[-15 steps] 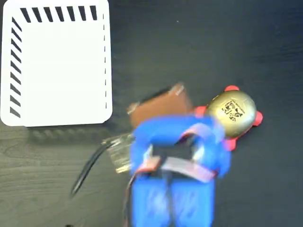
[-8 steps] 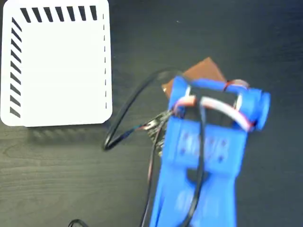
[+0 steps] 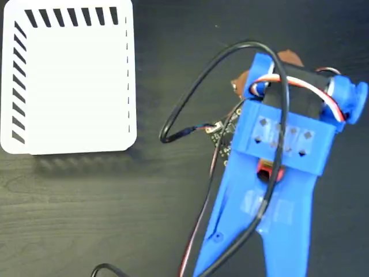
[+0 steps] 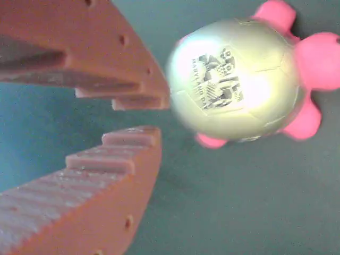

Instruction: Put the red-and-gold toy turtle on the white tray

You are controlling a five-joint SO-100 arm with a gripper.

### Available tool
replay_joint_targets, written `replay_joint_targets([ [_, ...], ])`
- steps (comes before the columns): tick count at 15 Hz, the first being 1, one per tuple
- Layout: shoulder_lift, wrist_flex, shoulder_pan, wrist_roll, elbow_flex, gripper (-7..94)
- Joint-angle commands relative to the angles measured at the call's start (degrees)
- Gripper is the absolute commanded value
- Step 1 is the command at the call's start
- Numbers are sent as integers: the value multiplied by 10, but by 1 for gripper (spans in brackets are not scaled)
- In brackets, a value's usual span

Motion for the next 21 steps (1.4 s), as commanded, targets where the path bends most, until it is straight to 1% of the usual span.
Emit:
replay_joint_targets([
  [1, -4, 16, 18, -11, -57, 0],
  [4, -57, 16, 24, -38, -76, 0],
  [8, -119, 22, 35, -108, -118, 0],
  [14, -117, 22, 63, -205, -115, 0],
  [17, -105, 22, 69, -219, -104, 0],
  [18, -103, 22, 71, -221, -98, 15],
  [19, -101, 22, 73, -221, -92, 36],
  [21, -98, 22, 81, -221, -79, 62],
])
